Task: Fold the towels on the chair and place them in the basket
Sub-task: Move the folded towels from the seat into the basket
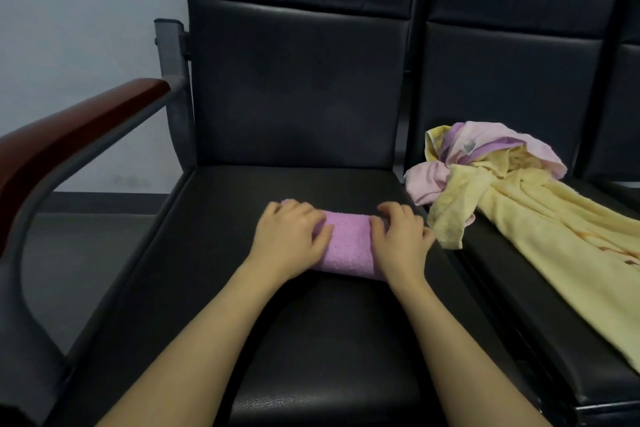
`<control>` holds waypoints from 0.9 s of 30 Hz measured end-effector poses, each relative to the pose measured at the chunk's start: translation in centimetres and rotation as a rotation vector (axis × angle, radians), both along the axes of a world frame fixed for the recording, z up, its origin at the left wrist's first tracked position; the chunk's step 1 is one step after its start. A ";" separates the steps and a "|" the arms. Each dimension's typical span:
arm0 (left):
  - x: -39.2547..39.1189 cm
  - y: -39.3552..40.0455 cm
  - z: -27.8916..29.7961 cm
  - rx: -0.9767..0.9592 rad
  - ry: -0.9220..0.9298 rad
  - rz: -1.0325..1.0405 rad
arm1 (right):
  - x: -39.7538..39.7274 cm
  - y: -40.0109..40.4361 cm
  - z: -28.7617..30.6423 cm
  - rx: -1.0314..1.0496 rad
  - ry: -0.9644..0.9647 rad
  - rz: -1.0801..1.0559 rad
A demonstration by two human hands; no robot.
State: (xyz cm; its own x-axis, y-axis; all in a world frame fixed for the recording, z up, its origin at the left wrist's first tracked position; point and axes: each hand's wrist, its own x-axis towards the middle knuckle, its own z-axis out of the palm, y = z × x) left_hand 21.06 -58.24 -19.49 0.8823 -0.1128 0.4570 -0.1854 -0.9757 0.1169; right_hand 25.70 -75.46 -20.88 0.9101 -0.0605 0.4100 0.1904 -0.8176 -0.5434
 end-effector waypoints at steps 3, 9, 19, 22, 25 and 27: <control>0.1 -0.3 -1.1 0.100 0.199 0.043 | -0.5 0.2 0.6 -0.126 -0.108 0.272; -0.2 -0.2 -1.0 0.069 0.329 0.126 | -1.0 -0.5 -0.4 -0.386 0.302 0.343; -3.2 2.2 0.0 0.128 0.337 -0.004 | -4.6 -1.8 1.3 -0.173 0.295 0.442; -4.6 2.3 -0.3 0.005 0.191 -0.059 | -5.1 -2.1 1.4 -0.120 0.261 0.411; -5.2 2.1 -0.1 -0.109 -0.062 0.030 | -5.2 -2.3 1.2 -0.049 0.251 0.367; -5.3 1.9 0.1 -0.118 -0.036 0.118 | -5.4 -2.2 1.0 -0.035 0.250 0.329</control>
State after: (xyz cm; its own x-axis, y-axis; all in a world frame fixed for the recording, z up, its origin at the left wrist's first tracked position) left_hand 15.74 -56.30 -19.42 0.8690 0.0470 0.4925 -0.0763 -0.9708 0.2273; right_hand 20.30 -77.64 -19.91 0.9502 0.2606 0.1707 0.3107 -0.7540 -0.5787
